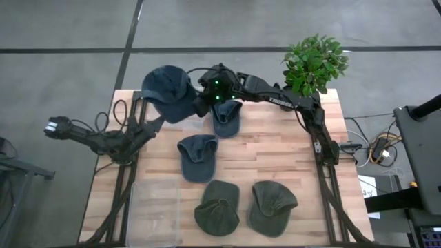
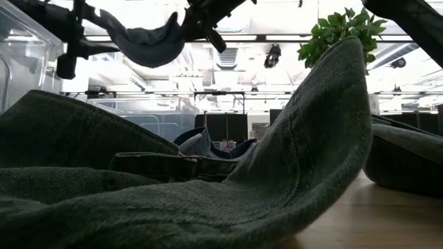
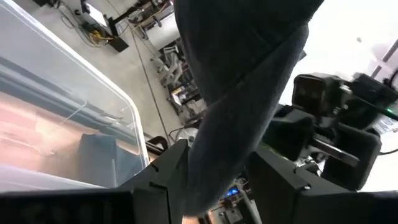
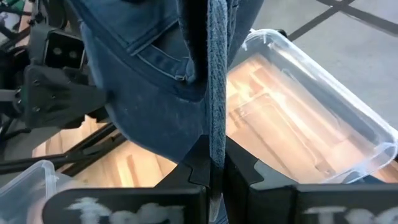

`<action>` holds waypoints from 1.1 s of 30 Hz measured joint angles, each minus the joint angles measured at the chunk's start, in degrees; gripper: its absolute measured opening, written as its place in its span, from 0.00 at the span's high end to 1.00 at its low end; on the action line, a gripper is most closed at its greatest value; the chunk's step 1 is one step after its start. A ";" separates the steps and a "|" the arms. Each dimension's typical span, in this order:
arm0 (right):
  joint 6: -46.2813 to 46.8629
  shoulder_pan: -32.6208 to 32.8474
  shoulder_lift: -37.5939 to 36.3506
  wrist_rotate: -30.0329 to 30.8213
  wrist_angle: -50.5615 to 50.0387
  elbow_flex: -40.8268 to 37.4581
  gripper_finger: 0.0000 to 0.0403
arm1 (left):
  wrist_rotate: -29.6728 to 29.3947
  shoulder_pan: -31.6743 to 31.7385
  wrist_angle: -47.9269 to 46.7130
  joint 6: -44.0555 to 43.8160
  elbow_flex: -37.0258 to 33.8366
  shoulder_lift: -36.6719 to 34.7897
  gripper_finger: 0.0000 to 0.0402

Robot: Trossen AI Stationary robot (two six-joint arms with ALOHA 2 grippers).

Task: Pick & Place hat
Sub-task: Put the top right blue cap into the top transparent bin

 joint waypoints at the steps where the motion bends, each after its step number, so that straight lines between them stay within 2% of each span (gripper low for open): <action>1: -0.07 0.51 0.00 0.00 -0.04 -0.02 0.97 | -0.03 0.07 0.02 -0.42 0.00 0.20 0.63; 9: -0.48 2.58 0.00 -0.04 0.05 -0.04 0.97 | 0.04 0.08 0.02 -1.22 0.00 0.49 0.65; 13: -0.54 2.60 0.00 -0.04 0.00 -0.06 0.97 | 0.27 0.10 0.02 -3.10 0.00 0.49 0.74; 19: -2.68 2.60 -0.12 -0.34 -0.19 0.67 0.97 | 0.27 0.11 -0.35 -4.35 -0.02 0.49 0.96; 25: -4.48 1.80 -0.21 -0.46 -0.88 1.62 0.96 | -0.46 0.15 0.31 -8.70 -0.02 0.49 0.98; 29: -7.18 1.28 -0.71 0.28 0.21 1.62 0.89 | -1.50 0.08 0.24 -12.26 -0.02 0.51 0.99; 33: -9.10 0.34 -2.48 1.33 0.53 1.92 0.76 | -7.40 0.16 0.44 -15.10 -0.10 0.35 0.99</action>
